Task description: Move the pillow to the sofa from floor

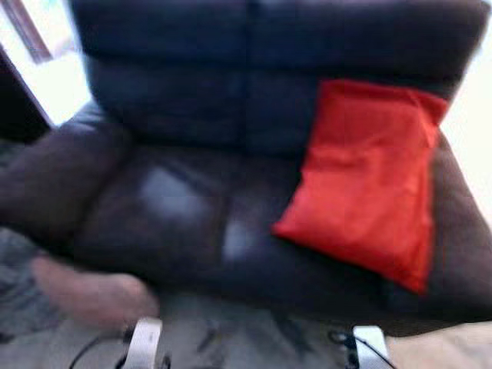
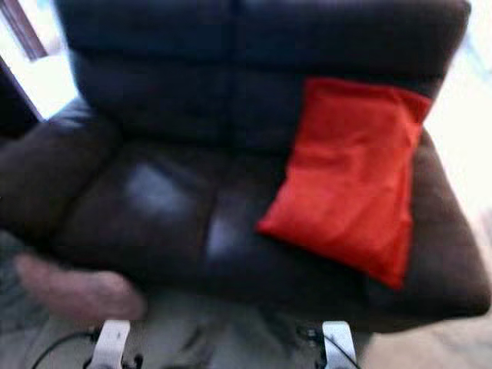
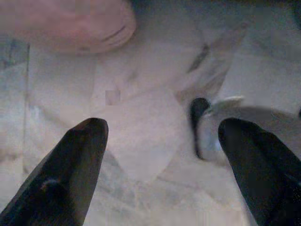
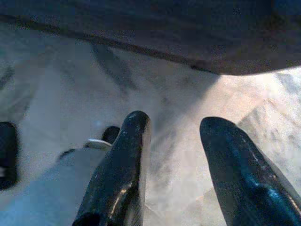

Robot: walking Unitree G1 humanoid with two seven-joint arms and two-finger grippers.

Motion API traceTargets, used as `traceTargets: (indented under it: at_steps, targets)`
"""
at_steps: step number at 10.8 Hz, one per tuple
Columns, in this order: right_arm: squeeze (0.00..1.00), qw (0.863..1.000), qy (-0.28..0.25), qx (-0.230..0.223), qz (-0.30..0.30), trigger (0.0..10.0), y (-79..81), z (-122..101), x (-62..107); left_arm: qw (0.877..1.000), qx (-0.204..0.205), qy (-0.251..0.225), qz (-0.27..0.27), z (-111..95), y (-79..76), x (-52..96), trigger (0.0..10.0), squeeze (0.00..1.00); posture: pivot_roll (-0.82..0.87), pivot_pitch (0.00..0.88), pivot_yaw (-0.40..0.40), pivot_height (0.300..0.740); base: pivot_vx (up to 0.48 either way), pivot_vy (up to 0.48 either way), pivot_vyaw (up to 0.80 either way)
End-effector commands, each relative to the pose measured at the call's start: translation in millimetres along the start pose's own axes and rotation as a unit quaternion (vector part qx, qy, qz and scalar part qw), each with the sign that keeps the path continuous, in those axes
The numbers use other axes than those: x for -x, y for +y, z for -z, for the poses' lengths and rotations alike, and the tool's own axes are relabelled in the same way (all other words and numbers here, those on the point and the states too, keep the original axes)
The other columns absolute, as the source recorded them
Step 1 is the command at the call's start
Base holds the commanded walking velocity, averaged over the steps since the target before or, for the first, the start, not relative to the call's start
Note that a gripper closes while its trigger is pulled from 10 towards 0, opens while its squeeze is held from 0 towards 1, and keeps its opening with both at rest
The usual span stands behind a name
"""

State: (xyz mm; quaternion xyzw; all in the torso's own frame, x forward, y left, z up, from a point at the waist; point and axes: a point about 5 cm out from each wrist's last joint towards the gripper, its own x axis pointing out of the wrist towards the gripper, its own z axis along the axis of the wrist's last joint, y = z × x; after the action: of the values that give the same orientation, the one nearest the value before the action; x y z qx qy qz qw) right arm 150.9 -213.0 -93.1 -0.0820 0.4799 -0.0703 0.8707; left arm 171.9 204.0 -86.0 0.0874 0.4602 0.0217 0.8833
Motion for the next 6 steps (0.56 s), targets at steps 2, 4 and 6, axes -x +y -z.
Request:
traceTargets:
  at_steps: [2, 4, 6]
  targets:
    - [0.0, 1.0, 0.0, -0.009, -0.01, 10.0, 7.6, 0.5, 0.5, 1.0, -0.005, 0.008, -0.009, 3.2, 7.9, 0.6, 10.0, 0.0, 0.02, 0.094, -0.009, 0.74, 0.0, 0.371, 0.0]
    - [0.0, 1.0, -0.004, -0.014, -0.007, 10.0, 5.2, -1.6, 0.0, 1.0, -0.004, 0.012, -0.01, 6.9, 10.4, 1.5, 10.0, 0.0, 0.02, 0.101, -0.007, 0.74, 0.0, 0.373, 0.0]
    - [0.0, 1.0, -0.004, -0.012, -0.007, 10.0, 5.2, -1.6, 0.0, 1.0, -0.004, 0.012, -0.01, 8.0, 9.7, 1.8, 10.0, 0.0, 0.03, 0.101, -0.007, 0.74, 0.0, 0.371, 0.0]
